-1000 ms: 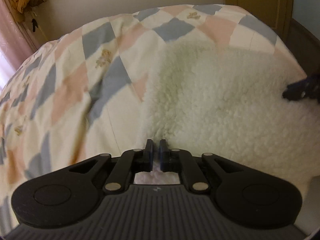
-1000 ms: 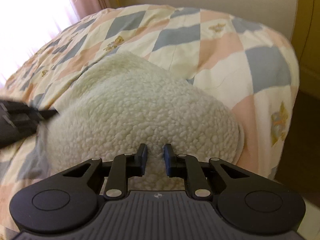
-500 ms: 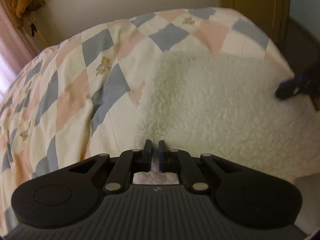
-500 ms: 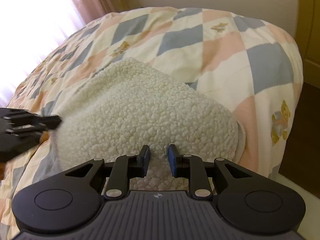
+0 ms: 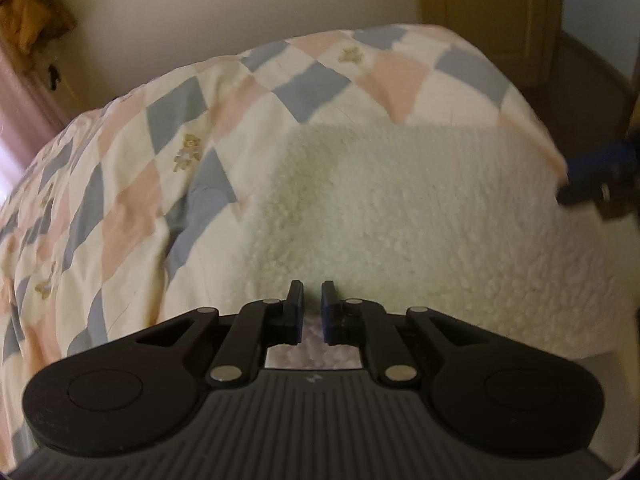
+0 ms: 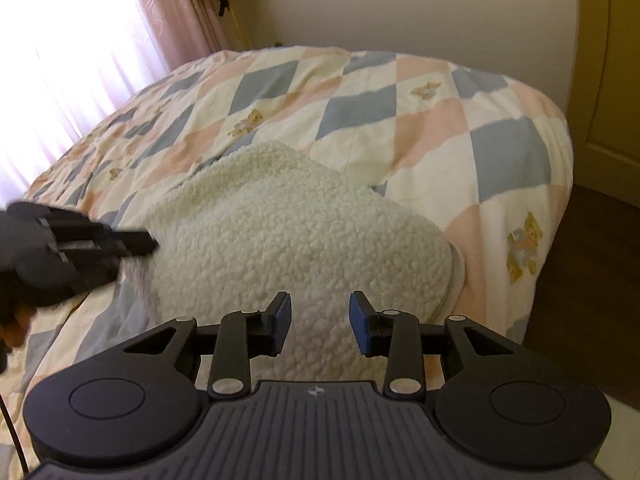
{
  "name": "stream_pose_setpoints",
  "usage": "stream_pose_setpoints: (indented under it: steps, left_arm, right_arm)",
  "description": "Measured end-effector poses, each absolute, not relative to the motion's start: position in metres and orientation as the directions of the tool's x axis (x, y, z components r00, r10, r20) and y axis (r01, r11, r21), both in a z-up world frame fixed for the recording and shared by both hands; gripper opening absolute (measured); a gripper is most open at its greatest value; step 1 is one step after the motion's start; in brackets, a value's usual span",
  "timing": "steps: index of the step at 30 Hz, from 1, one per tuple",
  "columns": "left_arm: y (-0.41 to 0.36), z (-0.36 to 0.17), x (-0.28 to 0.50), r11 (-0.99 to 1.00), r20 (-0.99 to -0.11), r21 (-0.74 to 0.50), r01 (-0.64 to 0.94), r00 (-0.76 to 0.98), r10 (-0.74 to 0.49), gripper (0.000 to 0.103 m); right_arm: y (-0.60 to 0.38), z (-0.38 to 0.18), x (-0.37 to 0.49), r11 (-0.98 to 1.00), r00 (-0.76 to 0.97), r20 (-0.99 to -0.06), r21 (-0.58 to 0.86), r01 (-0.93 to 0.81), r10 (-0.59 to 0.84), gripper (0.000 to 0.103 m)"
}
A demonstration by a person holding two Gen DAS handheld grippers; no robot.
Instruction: Fold clothes
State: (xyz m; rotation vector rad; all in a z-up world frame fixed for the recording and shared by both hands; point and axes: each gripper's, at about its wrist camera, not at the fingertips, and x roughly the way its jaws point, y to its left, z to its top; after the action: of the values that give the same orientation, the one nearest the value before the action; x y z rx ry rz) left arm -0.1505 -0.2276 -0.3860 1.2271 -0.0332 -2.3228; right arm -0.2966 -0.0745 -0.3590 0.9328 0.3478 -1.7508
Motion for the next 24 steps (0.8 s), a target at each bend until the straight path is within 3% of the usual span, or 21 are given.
stream_pose_setpoints:
  steps: [7,9,12,16,24]
  left_arm:
    - [-0.224,-0.410,-0.158,-0.871,-0.773,0.281,0.402,-0.443,-0.454,0.001]
    - [-0.219,-0.404,-0.160,-0.870,-0.766,0.309,0.385,-0.441,-0.467,0.001]
    - [-0.220,-0.375,-0.150,-0.867,-0.742,0.249,0.432,-0.490,-0.458,0.006]
    - [-0.222,-0.361,-0.141,-0.864,-0.741,0.190,0.466,-0.509,-0.438,0.007]
    - [-0.221,-0.411,-0.163,-0.868,-0.785,0.207,0.452,-0.453,-0.423,0.000]
  right_arm:
    - [-0.109,-0.412,-0.300,-0.367,-0.154,-0.811,0.080,0.927,-0.565,0.044]
    - [-0.108,-0.407,-0.301,-0.360,-0.150,-0.807,0.082,0.930,-0.572,0.044]
    - [-0.097,-0.391,-0.304,-0.381,-0.150,-0.787,0.115,0.918,-0.599,0.043]
    - [-0.075,-0.365,-0.291,-0.359,-0.147,-0.767,0.115,0.926,-0.624,0.043]
    - [-0.074,-0.403,-0.267,-0.277,-0.105,-0.827,0.062,0.959,-0.552,0.046]
